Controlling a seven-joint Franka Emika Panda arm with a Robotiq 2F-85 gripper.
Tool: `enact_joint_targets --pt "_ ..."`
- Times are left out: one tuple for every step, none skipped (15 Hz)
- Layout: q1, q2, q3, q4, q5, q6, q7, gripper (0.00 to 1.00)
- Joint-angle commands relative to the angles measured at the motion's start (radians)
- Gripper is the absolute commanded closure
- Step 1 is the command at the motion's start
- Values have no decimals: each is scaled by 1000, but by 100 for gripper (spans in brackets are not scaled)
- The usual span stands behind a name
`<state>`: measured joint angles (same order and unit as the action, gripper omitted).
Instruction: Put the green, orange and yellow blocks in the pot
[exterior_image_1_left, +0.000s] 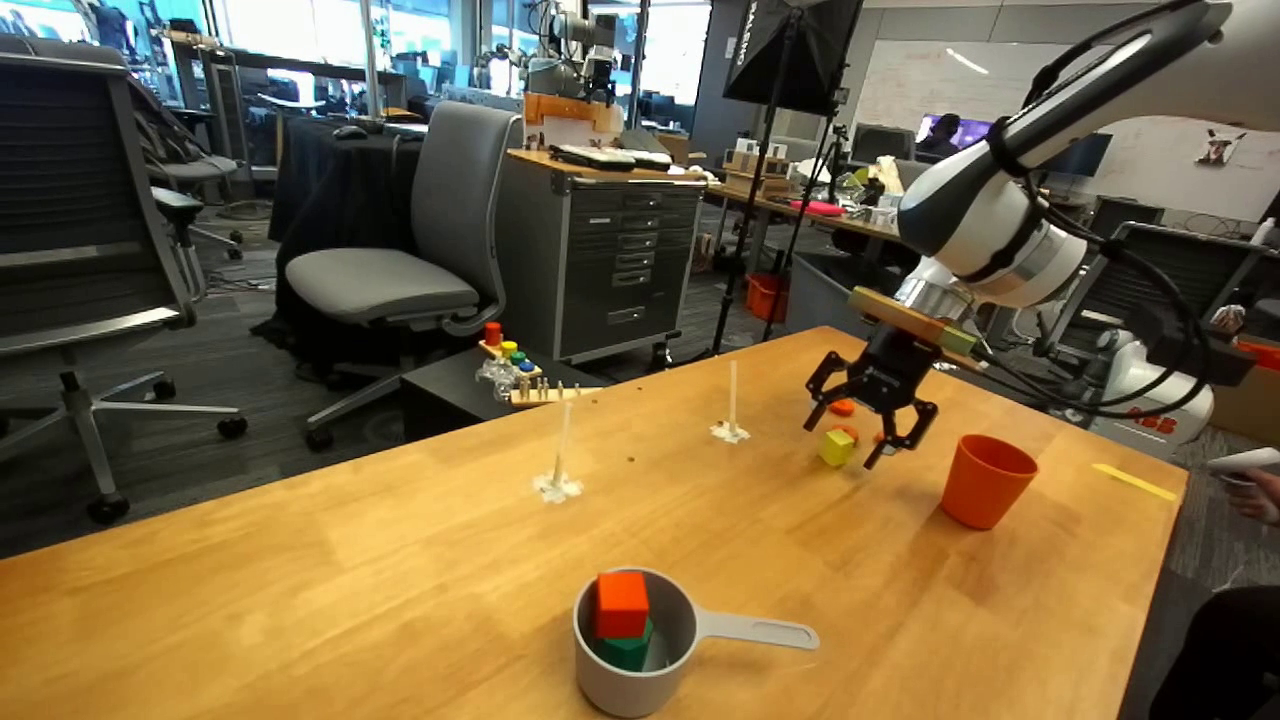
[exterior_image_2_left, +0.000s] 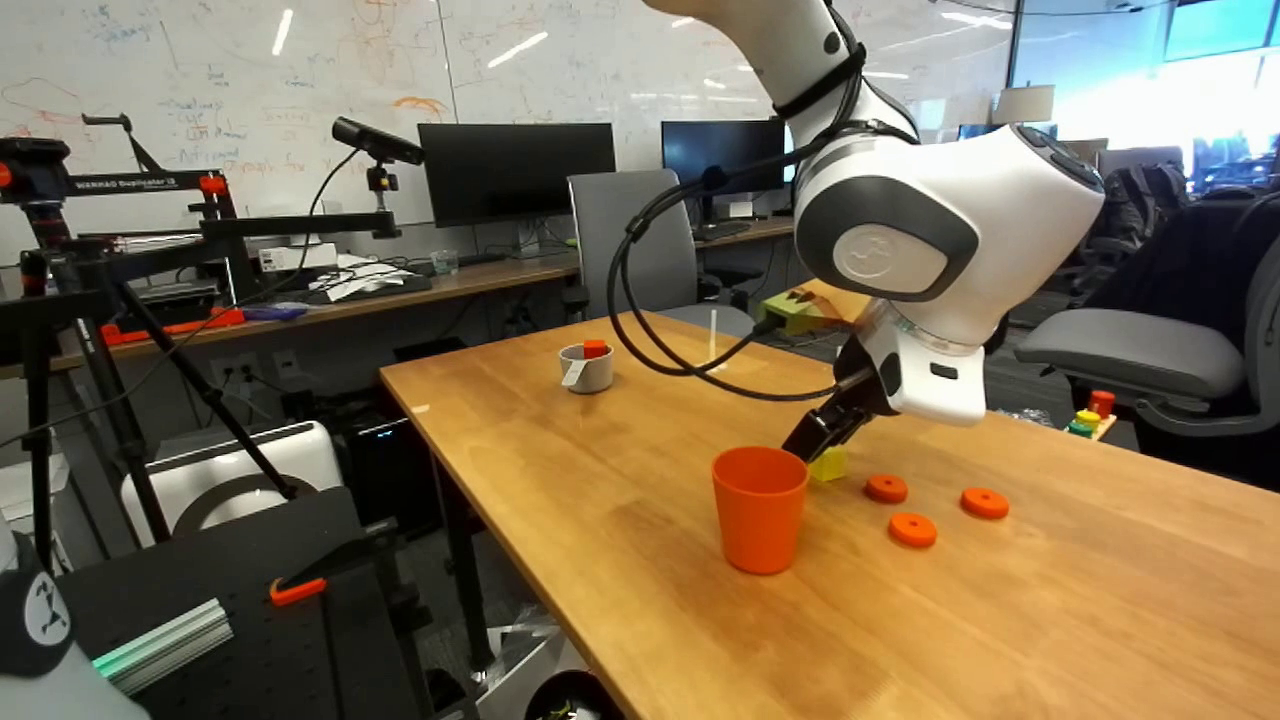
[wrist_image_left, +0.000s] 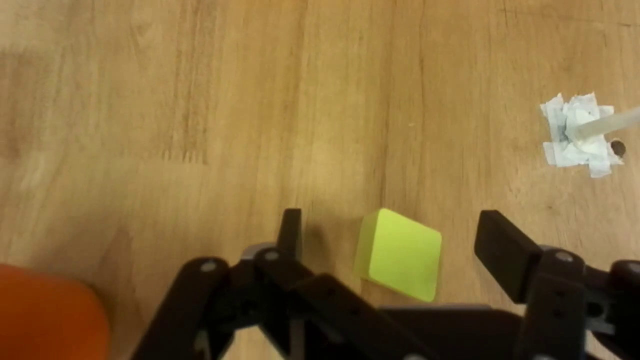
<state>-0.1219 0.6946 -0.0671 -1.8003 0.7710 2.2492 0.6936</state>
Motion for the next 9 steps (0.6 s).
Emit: enact_joint_targets --pt "-7 -51 -11 -50 30 21 -20 41" --pt "-9 -54 -12 -51 31 21 -20 49" --pt "-11 -58 -13 -54 32 22 -20 58" --pt "-12 -64 -13 -56 31 24 -21 65" --pt "-12 -69 -11 -56 33 22 -23 73" --pt "-11 -76 -8 -54 33 21 -26 80" --pt "-11 -84 -2 -52 38 15 -31 89" --pt "-10 -93 5 -50 43 9 -36 92" --pt "-4 -108 17 -48 48 -2 -45 92"
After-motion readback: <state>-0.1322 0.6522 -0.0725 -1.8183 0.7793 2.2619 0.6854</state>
